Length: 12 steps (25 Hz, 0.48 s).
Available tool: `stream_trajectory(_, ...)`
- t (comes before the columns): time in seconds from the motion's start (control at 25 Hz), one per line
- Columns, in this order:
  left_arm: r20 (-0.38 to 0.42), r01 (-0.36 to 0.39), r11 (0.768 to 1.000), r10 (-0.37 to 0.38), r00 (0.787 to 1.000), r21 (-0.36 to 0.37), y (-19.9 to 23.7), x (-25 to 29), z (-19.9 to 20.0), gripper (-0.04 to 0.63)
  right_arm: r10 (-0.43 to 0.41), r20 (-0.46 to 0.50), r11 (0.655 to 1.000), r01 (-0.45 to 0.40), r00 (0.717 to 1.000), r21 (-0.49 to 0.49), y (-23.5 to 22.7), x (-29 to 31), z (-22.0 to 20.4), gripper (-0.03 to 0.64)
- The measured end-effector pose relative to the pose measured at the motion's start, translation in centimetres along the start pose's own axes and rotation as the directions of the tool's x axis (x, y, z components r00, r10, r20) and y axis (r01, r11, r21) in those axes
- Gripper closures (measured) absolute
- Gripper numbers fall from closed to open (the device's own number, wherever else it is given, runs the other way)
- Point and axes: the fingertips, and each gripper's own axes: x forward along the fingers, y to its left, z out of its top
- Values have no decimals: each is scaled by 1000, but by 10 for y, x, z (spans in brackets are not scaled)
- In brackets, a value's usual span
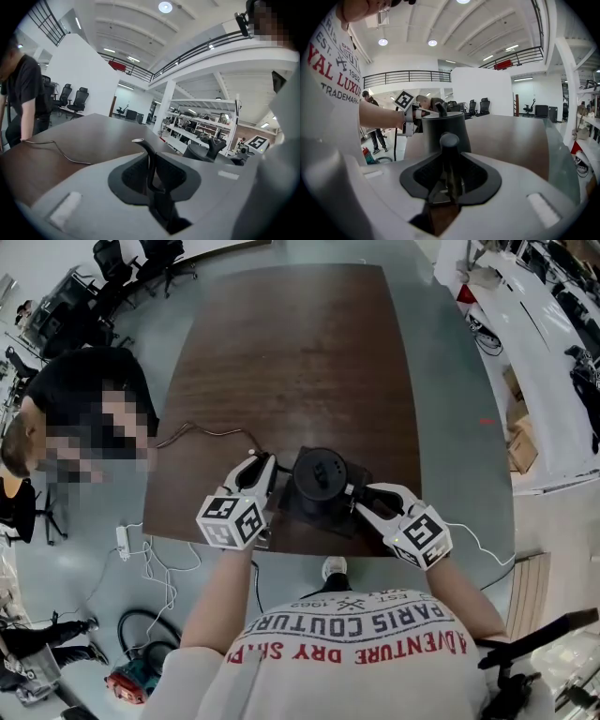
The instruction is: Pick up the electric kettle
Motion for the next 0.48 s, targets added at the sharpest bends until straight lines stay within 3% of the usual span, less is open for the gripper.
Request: stream_trajectory(0.48,6,4,1000,-4,1000,10,2,3,-4,551,-13,4,1000,13,1000,-16,-2,1,-3,505)
